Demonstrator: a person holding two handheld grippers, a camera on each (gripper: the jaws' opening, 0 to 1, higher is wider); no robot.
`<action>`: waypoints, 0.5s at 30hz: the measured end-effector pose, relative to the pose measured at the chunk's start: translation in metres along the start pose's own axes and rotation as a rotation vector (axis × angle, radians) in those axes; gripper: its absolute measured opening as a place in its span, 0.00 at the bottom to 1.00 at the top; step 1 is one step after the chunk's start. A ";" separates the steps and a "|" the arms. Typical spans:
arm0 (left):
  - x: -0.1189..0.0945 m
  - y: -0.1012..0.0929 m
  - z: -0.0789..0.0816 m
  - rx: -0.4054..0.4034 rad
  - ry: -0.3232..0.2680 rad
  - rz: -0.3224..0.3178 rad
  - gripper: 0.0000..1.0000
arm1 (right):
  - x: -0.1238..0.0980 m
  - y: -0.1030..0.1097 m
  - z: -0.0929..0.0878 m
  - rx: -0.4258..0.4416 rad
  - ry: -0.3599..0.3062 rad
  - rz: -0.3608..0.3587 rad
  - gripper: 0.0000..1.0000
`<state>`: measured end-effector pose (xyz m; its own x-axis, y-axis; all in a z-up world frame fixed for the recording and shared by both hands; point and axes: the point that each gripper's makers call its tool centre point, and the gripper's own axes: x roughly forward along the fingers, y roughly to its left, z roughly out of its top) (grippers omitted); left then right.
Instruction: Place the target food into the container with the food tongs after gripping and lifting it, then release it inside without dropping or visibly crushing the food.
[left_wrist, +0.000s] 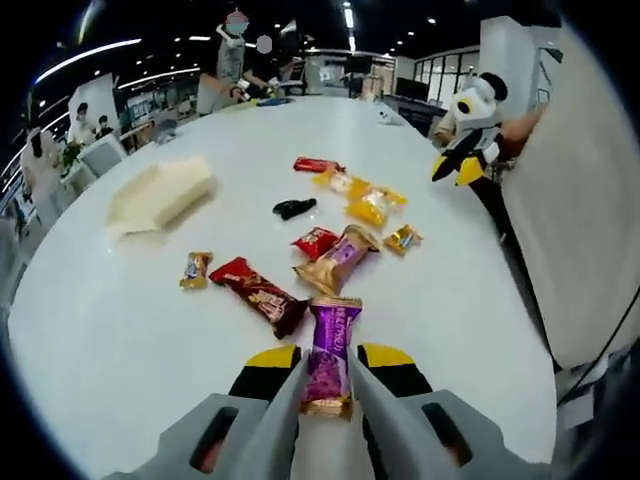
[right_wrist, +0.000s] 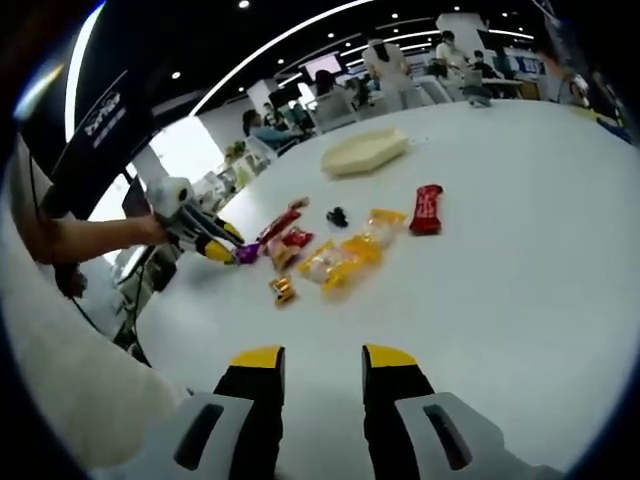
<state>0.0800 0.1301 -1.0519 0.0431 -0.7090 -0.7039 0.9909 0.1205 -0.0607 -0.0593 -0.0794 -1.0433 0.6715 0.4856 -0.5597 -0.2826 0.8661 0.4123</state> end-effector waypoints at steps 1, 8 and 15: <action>0.000 0.000 0.000 -0.012 -0.001 0.004 0.20 | 0.001 0.000 0.000 0.000 0.001 0.002 0.30; -0.001 -0.002 -0.002 -0.051 0.001 0.053 0.19 | 0.003 -0.001 0.005 0.007 -0.014 0.010 0.30; -0.008 -0.010 0.000 -0.163 -0.049 0.119 0.19 | 0.002 -0.004 0.012 0.027 -0.048 0.020 0.29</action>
<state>0.0692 0.1346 -1.0459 0.1692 -0.7154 -0.6779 0.9447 0.3138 -0.0954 -0.0488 -0.0829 -1.0375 0.6979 0.4960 -0.5167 -0.2782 0.8525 0.4425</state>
